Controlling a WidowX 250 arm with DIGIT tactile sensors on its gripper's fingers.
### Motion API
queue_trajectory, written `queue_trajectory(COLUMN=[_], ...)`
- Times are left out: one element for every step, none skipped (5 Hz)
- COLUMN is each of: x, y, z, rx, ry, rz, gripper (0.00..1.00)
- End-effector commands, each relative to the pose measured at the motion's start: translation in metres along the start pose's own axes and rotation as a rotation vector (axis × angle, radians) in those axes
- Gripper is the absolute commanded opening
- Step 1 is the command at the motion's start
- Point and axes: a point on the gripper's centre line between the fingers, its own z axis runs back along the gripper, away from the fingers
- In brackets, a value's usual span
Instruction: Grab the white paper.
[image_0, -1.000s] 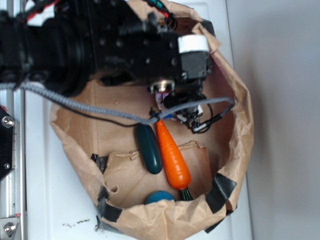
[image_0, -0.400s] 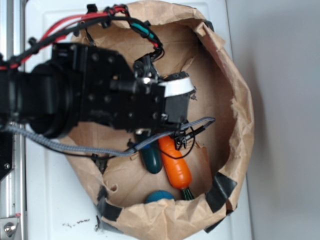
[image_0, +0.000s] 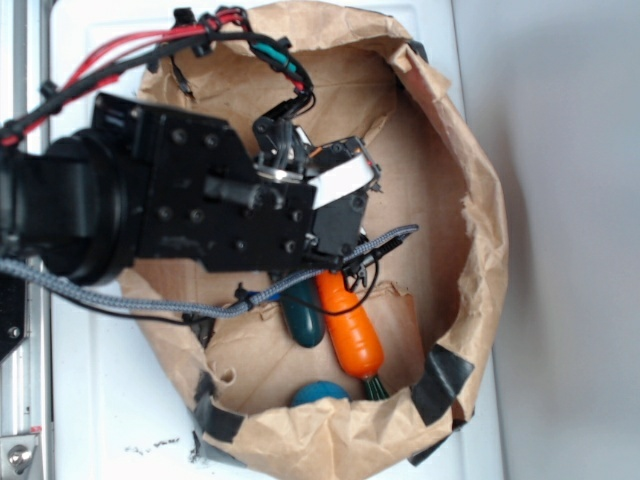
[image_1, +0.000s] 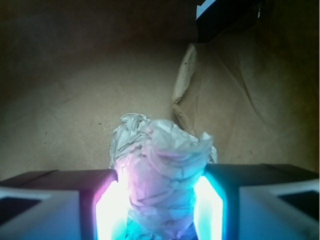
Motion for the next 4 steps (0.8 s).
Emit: queue_trajectory(x=[0.017, 0.021, 0.025, 0.027], y=[0.016, 0.027, 0.036, 0.040], z=[0.074, 0.123, 0.172, 0.181], rx=[-0.163, -0.240, -0.290, -0.319], ry=[-0.054, -0.040, -0.030, -0.020], rz=[0.103, 0.138, 0.087, 0.087], gripper=[0.00, 0.00, 0.00, 0.00])
